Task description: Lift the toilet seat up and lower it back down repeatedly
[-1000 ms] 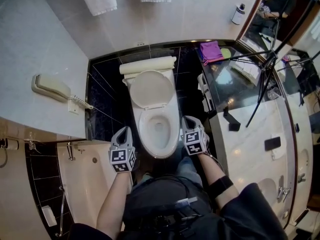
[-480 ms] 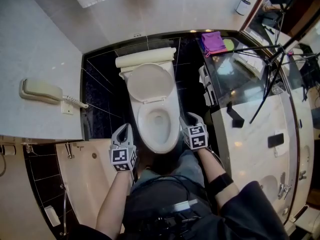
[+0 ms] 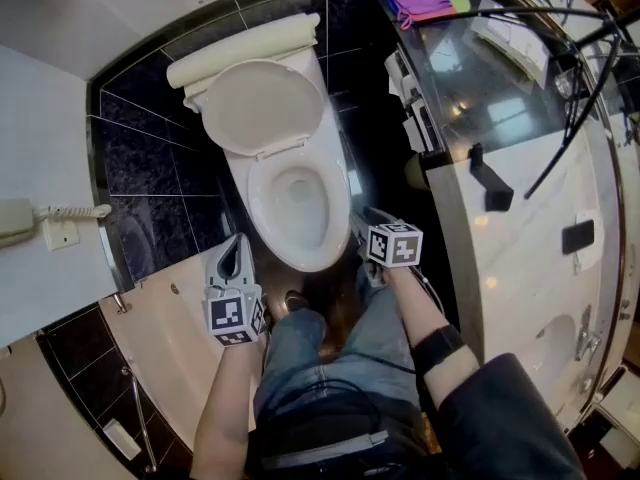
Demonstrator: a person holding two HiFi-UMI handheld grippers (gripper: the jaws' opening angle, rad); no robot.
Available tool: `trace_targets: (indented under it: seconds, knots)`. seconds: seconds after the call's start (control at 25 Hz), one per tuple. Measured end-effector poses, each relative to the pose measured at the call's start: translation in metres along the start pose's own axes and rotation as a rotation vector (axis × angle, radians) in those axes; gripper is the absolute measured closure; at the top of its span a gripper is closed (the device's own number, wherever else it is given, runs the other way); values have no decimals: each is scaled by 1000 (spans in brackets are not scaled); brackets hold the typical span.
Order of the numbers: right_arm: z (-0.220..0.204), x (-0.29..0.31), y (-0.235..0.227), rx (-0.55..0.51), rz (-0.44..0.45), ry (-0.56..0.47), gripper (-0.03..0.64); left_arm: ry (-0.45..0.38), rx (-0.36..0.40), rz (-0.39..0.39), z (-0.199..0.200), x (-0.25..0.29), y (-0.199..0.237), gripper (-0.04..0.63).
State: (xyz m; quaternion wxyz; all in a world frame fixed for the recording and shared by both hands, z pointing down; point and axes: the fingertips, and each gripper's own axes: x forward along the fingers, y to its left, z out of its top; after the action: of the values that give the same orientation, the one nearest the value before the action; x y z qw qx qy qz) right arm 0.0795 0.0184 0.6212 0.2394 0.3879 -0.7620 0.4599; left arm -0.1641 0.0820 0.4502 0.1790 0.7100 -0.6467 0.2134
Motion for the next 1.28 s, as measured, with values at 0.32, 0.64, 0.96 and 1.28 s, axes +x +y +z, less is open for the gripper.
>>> trace_targets:
  seconds: [0.32, 0.64, 0.96, 1.28]
  knots:
    - [-106, 74, -64, 83, -42, 111, 443, 46, 51, -5, -96, 55, -11, 595]
    - [-179, 129, -104, 252, -16, 143, 443, 48, 29, -3, -142, 79, -21, 595]
    - [-227, 159, -118, 424, 3, 123, 440, 72, 46, -18, -169, 84, -31, 595]
    - [-243, 176, -114, 509, 18, 118, 446, 78, 53, -26, -187, 82, -34, 595]
